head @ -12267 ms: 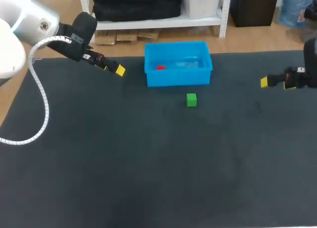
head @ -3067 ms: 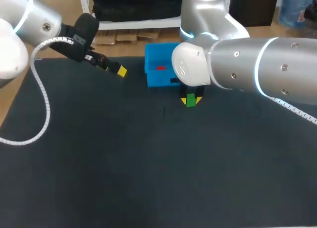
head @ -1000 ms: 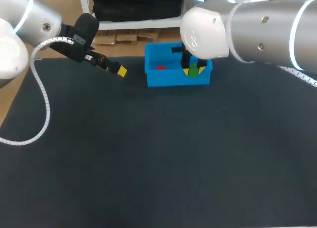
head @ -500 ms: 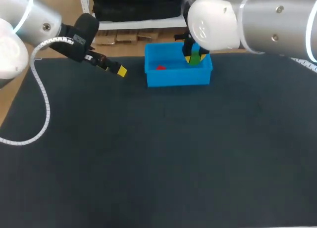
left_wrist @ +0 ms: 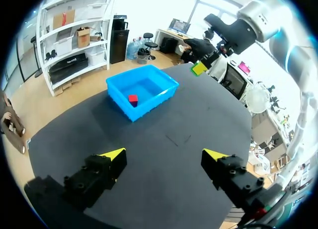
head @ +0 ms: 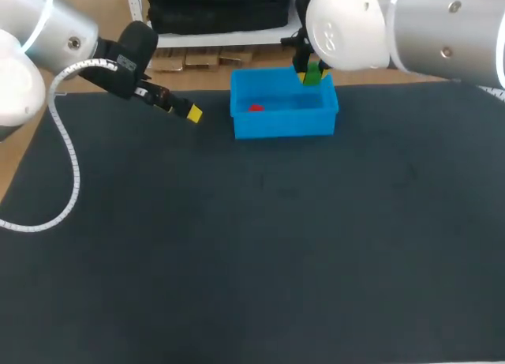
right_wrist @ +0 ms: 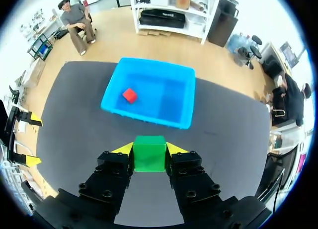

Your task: Use the left arm to pick the red cube and place it into the blue plastic box first, then use the right arm to grasp the green cube and put it into the same blue plastic box after the first action is fully finished.

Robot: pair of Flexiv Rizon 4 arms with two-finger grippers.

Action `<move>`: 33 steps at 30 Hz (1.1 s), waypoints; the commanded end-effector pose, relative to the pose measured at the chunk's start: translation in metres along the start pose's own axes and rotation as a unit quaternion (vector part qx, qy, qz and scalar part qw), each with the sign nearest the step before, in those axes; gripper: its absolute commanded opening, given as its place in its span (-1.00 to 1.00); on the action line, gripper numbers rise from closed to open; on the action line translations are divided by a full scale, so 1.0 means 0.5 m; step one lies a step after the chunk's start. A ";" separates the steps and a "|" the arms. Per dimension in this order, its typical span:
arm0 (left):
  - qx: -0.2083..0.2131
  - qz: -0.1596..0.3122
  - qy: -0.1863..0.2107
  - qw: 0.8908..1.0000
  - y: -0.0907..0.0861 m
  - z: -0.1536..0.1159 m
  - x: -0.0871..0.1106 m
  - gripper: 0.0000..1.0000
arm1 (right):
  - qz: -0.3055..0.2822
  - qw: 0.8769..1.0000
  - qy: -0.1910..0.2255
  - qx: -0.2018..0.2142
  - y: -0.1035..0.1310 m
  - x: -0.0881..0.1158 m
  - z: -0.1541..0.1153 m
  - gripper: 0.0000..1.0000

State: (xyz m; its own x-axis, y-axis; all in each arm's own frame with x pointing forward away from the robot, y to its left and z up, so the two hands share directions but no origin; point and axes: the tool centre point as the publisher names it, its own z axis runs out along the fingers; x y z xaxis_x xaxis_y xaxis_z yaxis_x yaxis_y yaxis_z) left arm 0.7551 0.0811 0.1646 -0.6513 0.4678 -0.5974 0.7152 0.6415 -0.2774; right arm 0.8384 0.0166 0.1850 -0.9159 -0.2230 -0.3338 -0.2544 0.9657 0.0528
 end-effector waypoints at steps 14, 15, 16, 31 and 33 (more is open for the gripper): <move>0.002 0.001 -0.001 1.000 0.002 0.001 0.000 1.00 | 0.000 1.000 -0.023 -0.005 -0.018 -0.084 0.002 -1.00; 0.002 0.001 -0.001 1.000 0.002 0.001 0.000 1.00 | 0.003 1.000 -0.028 -0.008 -0.019 -0.089 0.002 -1.00; 0.002 0.001 -0.001 1.000 0.002 0.001 0.000 1.00 | 0.007 0.999 -0.035 -0.013 -0.021 -0.094 0.002 -1.00; 0.002 0.001 -0.001 1.000 0.002 0.001 0.000 1.00 | 0.021 0.995 -0.089 -0.038 -0.048 -0.141 0.007 -1.00; 0.002 0.001 -0.001 1.000 0.002 0.001 0.000 1.00 | 0.021 0.994 -0.098 -0.042 -0.049 -0.145 0.009 -1.00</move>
State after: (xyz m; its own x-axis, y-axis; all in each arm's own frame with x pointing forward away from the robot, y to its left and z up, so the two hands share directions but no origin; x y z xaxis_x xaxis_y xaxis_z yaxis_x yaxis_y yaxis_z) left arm 0.7551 0.0811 0.1646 -0.6513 0.4678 -0.5975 0.7152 0.6415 -0.2774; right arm 0.9144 0.0126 0.2085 -0.8588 -0.1489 -0.4903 -0.2467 0.9588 0.1409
